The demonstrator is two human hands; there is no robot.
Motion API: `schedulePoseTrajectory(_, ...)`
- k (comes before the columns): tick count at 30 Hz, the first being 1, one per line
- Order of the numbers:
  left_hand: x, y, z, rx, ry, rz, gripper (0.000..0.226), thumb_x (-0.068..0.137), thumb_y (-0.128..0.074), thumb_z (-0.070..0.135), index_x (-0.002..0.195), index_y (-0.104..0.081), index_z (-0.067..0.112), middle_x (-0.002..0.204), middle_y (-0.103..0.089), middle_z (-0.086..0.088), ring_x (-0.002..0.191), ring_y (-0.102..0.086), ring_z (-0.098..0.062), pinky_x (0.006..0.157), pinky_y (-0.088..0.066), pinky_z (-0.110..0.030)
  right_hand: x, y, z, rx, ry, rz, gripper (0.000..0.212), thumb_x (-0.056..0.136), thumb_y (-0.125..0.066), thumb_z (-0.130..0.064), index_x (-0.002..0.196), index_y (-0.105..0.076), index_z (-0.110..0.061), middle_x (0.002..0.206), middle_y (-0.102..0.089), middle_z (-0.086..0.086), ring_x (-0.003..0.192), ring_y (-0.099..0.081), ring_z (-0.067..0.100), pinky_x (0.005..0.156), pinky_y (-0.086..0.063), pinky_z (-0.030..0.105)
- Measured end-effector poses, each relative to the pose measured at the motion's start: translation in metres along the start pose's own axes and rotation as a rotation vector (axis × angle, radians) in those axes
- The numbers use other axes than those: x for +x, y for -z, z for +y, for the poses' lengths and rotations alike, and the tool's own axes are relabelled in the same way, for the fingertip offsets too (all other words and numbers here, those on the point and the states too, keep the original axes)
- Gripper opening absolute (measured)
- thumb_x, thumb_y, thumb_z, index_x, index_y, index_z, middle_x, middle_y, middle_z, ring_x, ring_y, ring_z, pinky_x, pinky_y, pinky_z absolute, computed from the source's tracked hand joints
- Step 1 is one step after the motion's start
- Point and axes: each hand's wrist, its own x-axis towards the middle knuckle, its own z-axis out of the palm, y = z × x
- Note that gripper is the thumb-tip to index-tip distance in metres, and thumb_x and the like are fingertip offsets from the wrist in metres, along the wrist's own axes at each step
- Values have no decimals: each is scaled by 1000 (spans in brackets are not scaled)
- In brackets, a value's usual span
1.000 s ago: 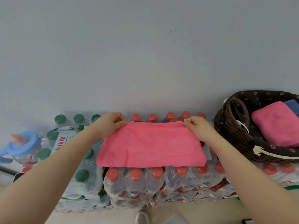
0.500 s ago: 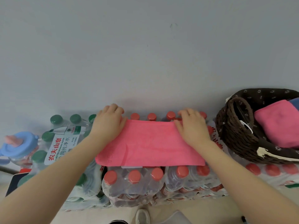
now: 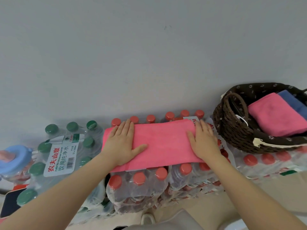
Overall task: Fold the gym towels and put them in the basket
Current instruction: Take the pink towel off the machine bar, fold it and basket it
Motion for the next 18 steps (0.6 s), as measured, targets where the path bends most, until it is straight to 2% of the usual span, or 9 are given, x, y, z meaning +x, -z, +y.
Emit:
schedulePoseTrajectory(3, 4, 2, 10, -18, 59, 24, 139, 37, 38, 81, 147, -1, 4, 157, 0, -14, 145, 3, -26, 117, 3, -37, -11, 5, 0, -162, -14, 163, 48, 95, -35, -39, 129, -44, -6, 136, -43, 14, 125, -38, 30, 100, -32, 42)
schedulePoseTrajectory(5, 5, 5, 25, -11, -8, 83, 134, 42, 36, 80, 147, 0, 4, 157, 1, -14, 145, 8, -26, 114, 10, -35, -11, 10, -3, -141, -50, 136, 40, 93, -40, -38, 118, -52, -8, 120, -55, 12, 115, -46, 32, 93, -36, 41)
schedulePoseTrajectory(7, 5, 9, 45, -41, -158, 99, 122, 53, 22, 84, 148, 2, 10, 157, 4, -9, 145, 11, -21, 113, 11, -31, -5, 17, -5, 80, -136, 27, 36, 89, -48, -36, 110, -56, -8, 110, -61, 12, 109, -52, 34, 92, -42, 42)
schedulePoseTrajectory(9, 8, 11, 66, -86, -267, 88, 108, 62, 7, 76, 148, 1, 13, 158, 4, -5, 145, 10, -17, 115, 7, -30, 1, 22, -6, 423, -202, -88, 29, 84, -57, -28, 100, -62, -4, 102, -66, 17, 97, -60, 36, 87, -49, 48)
schedulePoseTrajectory(11, 14, 9, 82, -87, -319, 97, 104, 63, 5, 72, 148, 1, 12, 158, 4, -5, 145, 8, -17, 116, 5, -32, 0, 28, -7, 720, -235, -177, 20, 82, -64, -18, 94, -64, -1, 98, -67, 21, 89, -65, 35, 84, -53, 50)
schedulePoseTrajectory(12, 17, 6, 86, -90, -323, 103, 103, 63, 5, 71, 148, 1, 12, 158, 5, -5, 145, 9, -18, 116, 7, -31, -1, 30, -7, 794, -239, -215, 17, 83, -65, -16, 94, -65, -4, 97, -68, 19, 88, -65, 32, 84, -54, 49)
schedulePoseTrajectory(14, 21, -1, 92, -110, -300, 98, 104, 63, 3, 72, 148, 4, 11, 157, 8, -5, 145, 10, -18, 112, 11, -28, -2, 35, -8, 784, -184, -271, 13, 85, -63, -19, 93, -64, -9, 93, -68, 11, 83, -65, 24, 77, -55, 39)
schedulePoseTrajectory(16, 22, -6, 94, -92, -288, 62, 107, 60, 4, 73, 147, 7, 11, 157, 10, -5, 145, 11, -18, 111, 11, -28, -1, 41, -13, 631, -52, -230, 15, 86, -59, -21, 91, -64, -8, 86, -66, 5, 78, -62, 18, 69, -49, 33)
schedulePoseTrajectory(18, 22, -6, 92, -87, -301, 18, 108, 59, 2, 74, 147, 8, 12, 157, 11, -6, 145, 10, -18, 115, 8, -31, -2, 46, -24, 576, 51, -196, 16, 86, -57, -19, 96, -61, -8, 89, -64, 2, 85, -61, 19, 76, -49, 36)
